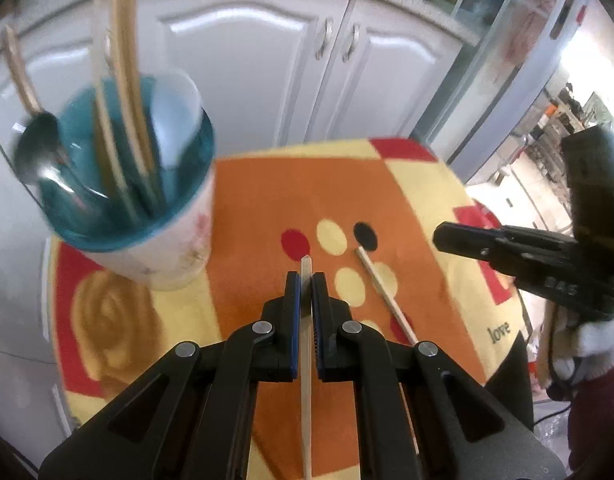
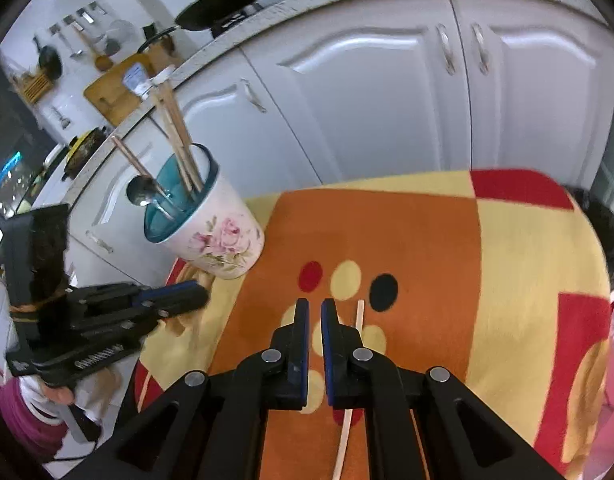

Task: Organize utensils
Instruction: 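Close the left gripper on the second wooden chopstick and lift it, then carry both chopsticks over the floral cup and drop them in while opening both grippers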

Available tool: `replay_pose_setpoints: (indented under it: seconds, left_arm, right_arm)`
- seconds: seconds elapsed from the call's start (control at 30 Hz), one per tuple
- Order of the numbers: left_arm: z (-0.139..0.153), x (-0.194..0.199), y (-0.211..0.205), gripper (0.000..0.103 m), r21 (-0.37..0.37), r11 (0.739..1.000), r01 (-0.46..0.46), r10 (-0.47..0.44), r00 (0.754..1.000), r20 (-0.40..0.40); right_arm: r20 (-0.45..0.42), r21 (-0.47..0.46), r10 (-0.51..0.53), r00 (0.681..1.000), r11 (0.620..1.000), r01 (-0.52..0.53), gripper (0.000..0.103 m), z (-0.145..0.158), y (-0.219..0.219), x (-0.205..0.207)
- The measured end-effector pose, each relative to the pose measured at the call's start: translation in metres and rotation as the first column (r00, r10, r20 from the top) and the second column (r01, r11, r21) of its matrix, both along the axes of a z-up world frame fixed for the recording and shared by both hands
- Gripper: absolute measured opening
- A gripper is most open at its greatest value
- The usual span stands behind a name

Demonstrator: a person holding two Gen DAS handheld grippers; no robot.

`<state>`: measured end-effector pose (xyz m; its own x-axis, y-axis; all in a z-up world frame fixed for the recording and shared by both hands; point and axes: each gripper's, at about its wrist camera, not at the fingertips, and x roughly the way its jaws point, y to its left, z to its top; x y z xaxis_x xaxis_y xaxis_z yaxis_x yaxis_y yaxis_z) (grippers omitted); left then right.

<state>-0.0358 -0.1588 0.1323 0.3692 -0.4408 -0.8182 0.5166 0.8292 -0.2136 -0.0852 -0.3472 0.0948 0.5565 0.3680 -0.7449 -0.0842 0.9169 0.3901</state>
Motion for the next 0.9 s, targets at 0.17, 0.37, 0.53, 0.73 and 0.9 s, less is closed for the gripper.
replay_pose_setpoints:
  seconds: [0.17,0.37,0.53,0.73,0.9]
  left_arm:
    - [0.020,-0.008,0.020,0.004,-0.032,0.999,-0.038,0.039,0.999,0.035]
    - [0.029,-0.014,0.032,0.004,-0.046,0.997,-0.061,0.064,0.997,0.054]
    - [0.046,-0.022,0.046,0.004,-0.076,0.994,-0.076,0.082,0.994,0.076]
    - [0.079,-0.027,0.072,0.004,-0.130,0.985,-0.113,0.130,0.983,0.126]
    - [0.116,-0.023,0.093,0.004,-0.180,0.972,-0.148,0.180,0.968,0.177]
  right_arm:
    - [-0.114,-0.117,-0.019,0.993,0.993,0.006,0.021,-0.040,0.014,0.022]
    - [-0.158,-0.202,-0.022,0.987,0.979,-0.011,0.005,-0.079,0.029,0.044]
    - [-0.091,-0.116,0.008,0.996,0.993,-0.019,0.005,-0.040,0.018,0.025]
    - [0.034,-0.031,0.034,0.999,0.999,-0.033,0.005,0.021,0.004,-0.004]
    - [0.130,0.028,0.040,0.991,0.999,-0.044,0.005,0.063,0.005,-0.005]
